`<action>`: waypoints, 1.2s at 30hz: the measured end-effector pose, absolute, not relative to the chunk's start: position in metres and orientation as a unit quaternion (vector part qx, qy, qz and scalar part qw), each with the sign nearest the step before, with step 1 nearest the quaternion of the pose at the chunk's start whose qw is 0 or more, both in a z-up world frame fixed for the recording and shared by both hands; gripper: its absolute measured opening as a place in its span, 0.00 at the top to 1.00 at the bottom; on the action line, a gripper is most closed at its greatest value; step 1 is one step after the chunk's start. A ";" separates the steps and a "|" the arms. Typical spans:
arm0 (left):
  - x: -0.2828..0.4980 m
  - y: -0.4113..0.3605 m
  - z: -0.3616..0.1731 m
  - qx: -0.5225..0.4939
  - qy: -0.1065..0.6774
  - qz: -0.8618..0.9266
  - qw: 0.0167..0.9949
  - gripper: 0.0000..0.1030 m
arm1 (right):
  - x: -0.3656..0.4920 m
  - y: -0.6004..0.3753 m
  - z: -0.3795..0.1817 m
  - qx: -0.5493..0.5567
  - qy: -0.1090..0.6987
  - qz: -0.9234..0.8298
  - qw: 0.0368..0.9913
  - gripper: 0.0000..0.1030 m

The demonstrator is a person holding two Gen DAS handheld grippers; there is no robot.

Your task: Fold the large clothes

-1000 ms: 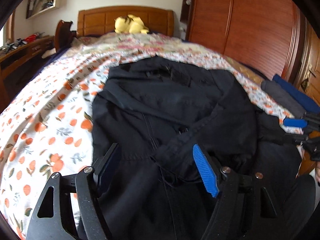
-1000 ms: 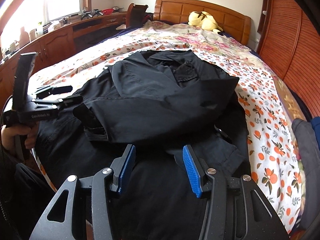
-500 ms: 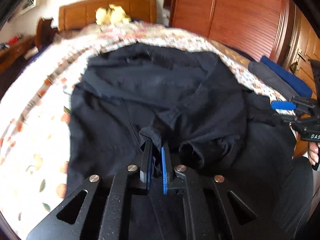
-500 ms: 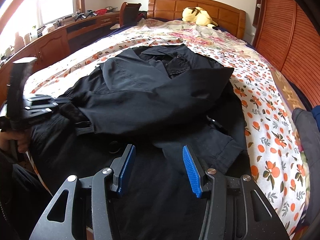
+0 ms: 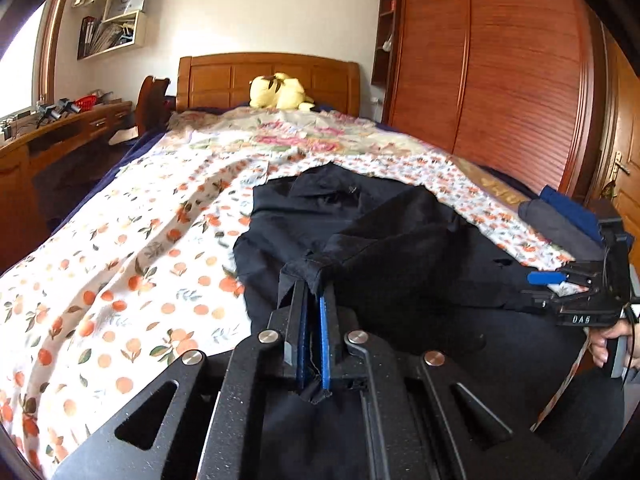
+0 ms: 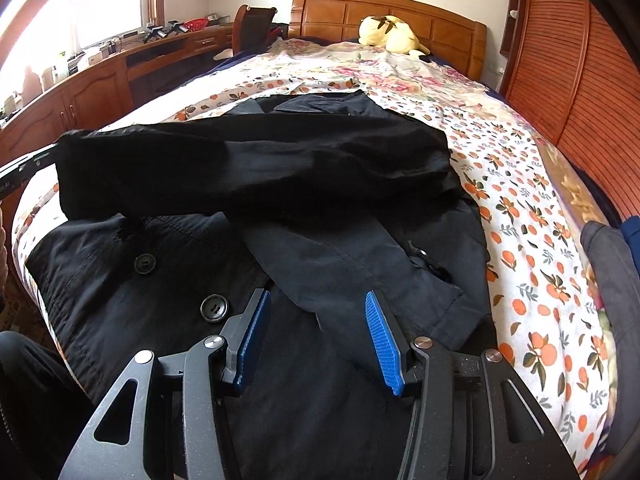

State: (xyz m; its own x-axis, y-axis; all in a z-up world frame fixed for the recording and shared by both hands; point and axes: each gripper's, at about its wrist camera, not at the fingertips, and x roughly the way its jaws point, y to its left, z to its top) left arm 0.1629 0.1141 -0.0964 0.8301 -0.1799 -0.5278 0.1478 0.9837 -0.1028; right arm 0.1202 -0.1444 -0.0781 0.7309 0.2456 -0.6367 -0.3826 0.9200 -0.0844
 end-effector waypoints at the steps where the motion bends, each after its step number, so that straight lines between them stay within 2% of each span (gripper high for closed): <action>1: 0.164 0.115 -0.099 -0.028 0.285 -0.087 0.954 0.94 | 0.121 -0.144 -0.079 -0.106 0.326 0.171 0.924 0.50; 6: 0.163 0.115 -0.111 -0.024 0.304 -0.094 0.948 0.93 | 0.126 -0.140 -0.082 -0.106 0.327 0.175 0.923 0.50; 8: 0.160 0.114 -0.112 -0.017 0.302 -0.090 0.949 0.86 | 0.128 -0.139 -0.081 -0.108 0.326 0.177 0.922 0.50; 10: 0.154 0.115 -0.110 -0.014 0.292 -0.090 0.952 0.66 | 0.130 -0.136 -0.079 -0.109 0.323 0.181 0.922 0.50; 12: 0.150 0.119 -0.109 -0.021 0.285 -0.095 0.954 0.63 | 0.132 -0.131 -0.076 -0.108 0.318 0.187 0.923 0.50; 15: 0.147 0.127 -0.109 -0.019 0.282 -0.088 0.955 0.62 | 0.137 -0.121 -0.071 -0.108 0.309 0.197 0.924 0.50; 17: 0.146 0.133 -0.111 -0.016 0.282 -0.077 0.956 0.45 | 0.142 -0.110 -0.068 -0.111 0.303 0.205 0.924 0.50; 18: 0.145 0.137 -0.112 -0.017 0.279 -0.072 0.957 0.25 | 0.144 -0.104 -0.067 -0.112 0.301 0.209 0.924 0.50; 19: 0.144 0.141 -0.113 -0.022 0.277 -0.070 0.958 0.19 | 0.148 -0.096 -0.066 -0.112 0.298 0.215 0.923 0.50; 30: 0.137 0.187 -0.123 -0.051 0.280 -0.011 0.958 0.19 | 0.183 -0.010 -0.073 -0.099 0.291 0.293 0.905 0.50; 36: 0.135 0.200 -0.131 -0.054 0.287 0.004 0.956 0.19 | 0.195 0.025 -0.097 -0.103 0.315 0.328 0.885 0.50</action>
State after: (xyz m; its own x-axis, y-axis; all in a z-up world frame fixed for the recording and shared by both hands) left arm 0.1346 0.1997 -0.1312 0.8355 -0.0226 -0.5490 -0.0390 0.9942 -0.1004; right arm 0.1945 0.0250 -0.0974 0.5859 0.5154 -0.6254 -0.6449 0.7639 0.0253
